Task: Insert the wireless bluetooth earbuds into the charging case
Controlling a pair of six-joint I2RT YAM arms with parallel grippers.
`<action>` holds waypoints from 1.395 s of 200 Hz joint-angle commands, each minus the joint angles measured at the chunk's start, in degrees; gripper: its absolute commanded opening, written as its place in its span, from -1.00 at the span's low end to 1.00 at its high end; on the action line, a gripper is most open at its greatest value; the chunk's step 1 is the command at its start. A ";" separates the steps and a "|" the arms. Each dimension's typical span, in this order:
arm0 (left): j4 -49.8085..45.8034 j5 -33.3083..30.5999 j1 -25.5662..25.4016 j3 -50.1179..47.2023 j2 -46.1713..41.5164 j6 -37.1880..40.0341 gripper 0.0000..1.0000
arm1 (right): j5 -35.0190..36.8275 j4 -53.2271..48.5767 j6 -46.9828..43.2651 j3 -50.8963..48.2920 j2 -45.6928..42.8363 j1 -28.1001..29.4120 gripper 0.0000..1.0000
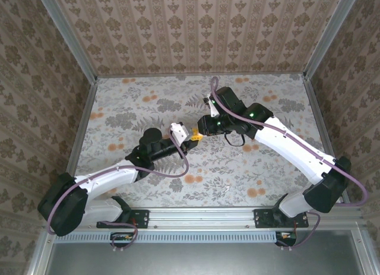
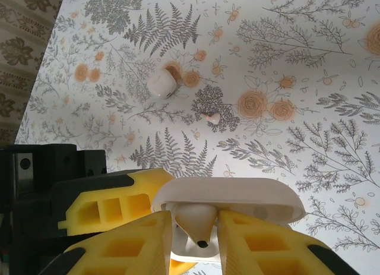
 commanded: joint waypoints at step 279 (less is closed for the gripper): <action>9.90 6.98 2.88 1.44 2.73 -8.93 -1.00 | 4.53 18.11 -12.44 -16.16 -16.30 0.07 -0.95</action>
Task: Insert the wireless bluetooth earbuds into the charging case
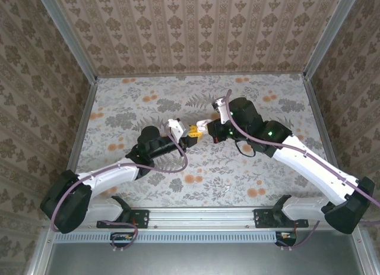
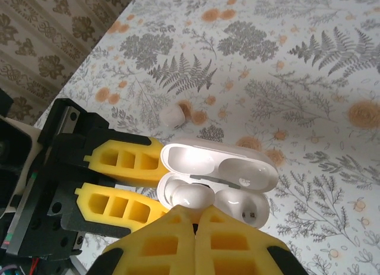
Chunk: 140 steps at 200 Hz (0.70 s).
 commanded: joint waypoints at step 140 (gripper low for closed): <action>8.64 7.12 1.28 1.12 0.92 -8.22 -1.00 | 2.09 7.17 -9.27 -4.86 -4.52 -0.43 -0.94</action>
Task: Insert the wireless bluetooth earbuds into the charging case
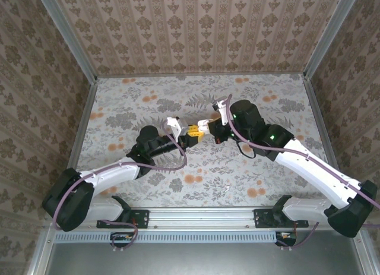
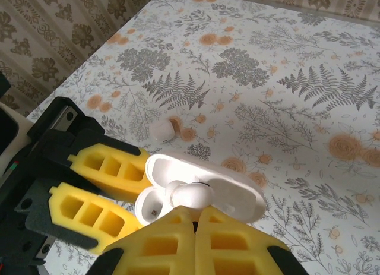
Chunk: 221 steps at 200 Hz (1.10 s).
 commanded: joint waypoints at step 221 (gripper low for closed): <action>8.79 7.62 1.66 1.70 -1.85 -9.98 -1.00 | -9.16 2.83 -7.82 -4.03 -5.88 -2.51 -0.95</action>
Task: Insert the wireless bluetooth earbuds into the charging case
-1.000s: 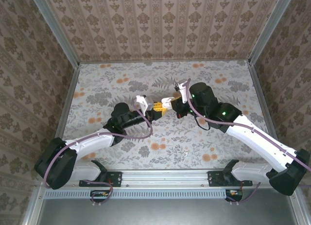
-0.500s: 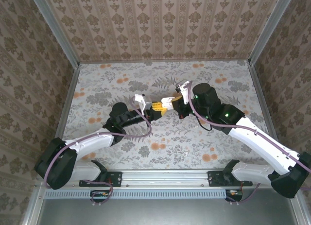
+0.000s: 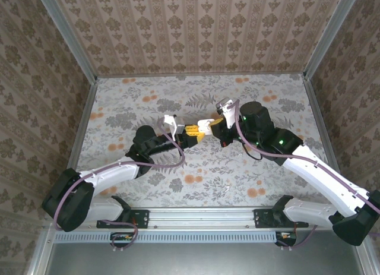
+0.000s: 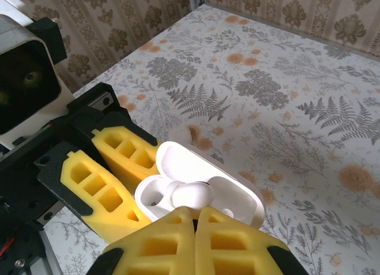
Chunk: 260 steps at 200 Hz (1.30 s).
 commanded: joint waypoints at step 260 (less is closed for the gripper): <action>2.47 1.03 0.58 2.85 -2.49 -2.99 -1.00 | -7.75 -1.01 -2.67 -4.02 -4.83 -3.13 -0.51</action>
